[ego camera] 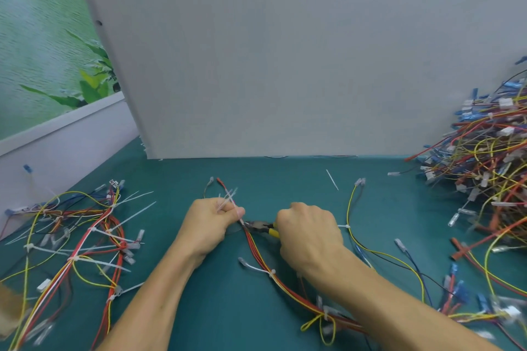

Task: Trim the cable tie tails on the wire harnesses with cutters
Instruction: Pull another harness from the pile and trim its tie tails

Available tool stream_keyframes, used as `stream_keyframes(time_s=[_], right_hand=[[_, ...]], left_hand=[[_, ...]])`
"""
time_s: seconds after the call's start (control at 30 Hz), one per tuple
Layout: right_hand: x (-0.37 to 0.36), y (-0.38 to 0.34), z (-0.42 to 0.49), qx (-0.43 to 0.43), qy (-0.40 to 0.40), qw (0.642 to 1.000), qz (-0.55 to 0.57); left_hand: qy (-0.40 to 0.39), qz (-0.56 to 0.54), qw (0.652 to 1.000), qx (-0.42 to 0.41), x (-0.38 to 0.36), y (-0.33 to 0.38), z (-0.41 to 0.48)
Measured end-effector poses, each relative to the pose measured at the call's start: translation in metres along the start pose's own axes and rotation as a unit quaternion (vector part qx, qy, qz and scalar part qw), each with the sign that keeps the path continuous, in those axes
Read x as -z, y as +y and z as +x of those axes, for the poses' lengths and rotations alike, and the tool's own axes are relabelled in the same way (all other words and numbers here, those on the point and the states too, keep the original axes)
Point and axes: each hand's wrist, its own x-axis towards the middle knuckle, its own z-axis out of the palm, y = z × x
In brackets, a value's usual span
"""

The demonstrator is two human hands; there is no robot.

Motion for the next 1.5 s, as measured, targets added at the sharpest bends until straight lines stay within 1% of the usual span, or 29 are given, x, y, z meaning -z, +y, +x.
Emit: stream_keyframes(time_s=[0.13, 0.2, 0.3, 0.37, 0.47, 0.53, 0.57, 0.63, 0.7, 0.77, 0.87, 0.9, 0.93, 1.03, 1.07, 1.13, 1.2, 1.27, 1.33, 1.43, 1.5], right_hand=[[0.003, 0.036, -0.005, -0.072, 0.019, 0.997, -0.008], [0.0, 0.053, -0.009, -0.118, 0.009, 0.992, -0.033], [-0.008, 0.064, -0.014, -0.153, -0.005, 0.987, -0.037], [-0.01, 0.066, -0.016, -0.147, 0.008, 0.989, -0.033], [-0.013, 0.068, -0.016, -0.135, 0.019, 0.991, -0.006], [-0.013, 0.072, -0.016, -0.137, 0.028, 0.989, 0.049], [-0.013, 0.074, -0.016, -0.139, 0.034, 0.985, 0.091], [-0.012, 0.078, -0.017, -0.13, 0.043, 0.97, 0.202], [-0.012, 0.081, -0.019, -0.102, 0.046, 0.938, 0.329], [-0.012, 0.081, -0.022, -0.082, 0.027, 0.899, 0.429], [-0.018, 0.078, -0.027, -0.066, -0.015, 0.865, 0.497], [-0.02, 0.076, -0.029, -0.063, -0.027, 0.86, 0.506], [-0.02, 0.075, -0.03, -0.063, -0.033, 0.858, 0.508], [-0.016, 0.074, -0.032, -0.073, -0.022, 0.863, 0.499], [-0.011, 0.075, -0.032, -0.074, -0.006, 0.874, 0.479], [0.001, 0.081, -0.034, -0.083, 0.035, 0.919, 0.384], [0.017, 0.088, -0.04, -0.101, 0.061, 0.954, 0.275], [0.031, 0.096, -0.049, -0.108, 0.057, 0.976, 0.18], [0.039, 0.099, -0.06, -0.098, 0.039, 0.989, 0.106], [0.04, 0.095, -0.073, -0.079, 0.023, 0.996, 0.032], [0.037, 0.09, -0.078, -0.074, 0.016, 0.997, 0.011]], left_hand=[[0.039, -0.093, 0.995, 0.024, -0.003, 0.01, -0.001], [0.049, -0.121, 0.991, 0.02, -0.01, 0.022, -0.004], [0.016, -0.127, 0.992, -0.011, -0.025, 0.041, -0.014], [-0.02, -0.129, 0.991, -0.021, -0.037, 0.048, -0.022], [-0.063, -0.15, 0.987, -0.012, -0.054, 0.046, -0.032], [-0.059, -0.116, 0.991, -0.033, -0.058, 0.041, -0.034], [-0.052, -0.071, 0.994, -0.067, -0.057, 0.038, -0.035], [-0.05, 0.019, 0.988, -0.145, -0.054, 0.037, -0.037], [-0.056, 0.068, 0.973, -0.213, -0.052, 0.042, -0.042], [-0.077, 0.096, 0.95, -0.287, -0.054, 0.045, -0.045], [-0.124, 0.161, 0.909, -0.365, -0.059, 0.043, -0.045], [-0.13, 0.171, 0.903, -0.373, -0.06, 0.042, -0.044], [-0.132, 0.173, 0.904, -0.368, -0.06, 0.041, -0.043], [-0.138, 0.155, 0.928, -0.308, -0.061, 0.036, -0.043], [-0.151, 0.139, 0.94, -0.274, -0.061, 0.035, -0.043], [-0.177, 0.102, 0.958, -0.202, -0.06, 0.034, -0.043], [-0.191, 0.07, 0.967, -0.155, -0.058, 0.036, -0.042], [-0.202, 0.052, 0.969, -0.129, -0.056, 0.038, -0.041], [-0.207, 0.049, 0.97, -0.116, -0.056, 0.039, -0.04], [-0.204, 0.05, 0.972, -0.106, -0.057, 0.038, -0.039], [-0.203, 0.046, 0.973, -0.104, -0.058, 0.038, -0.039]])
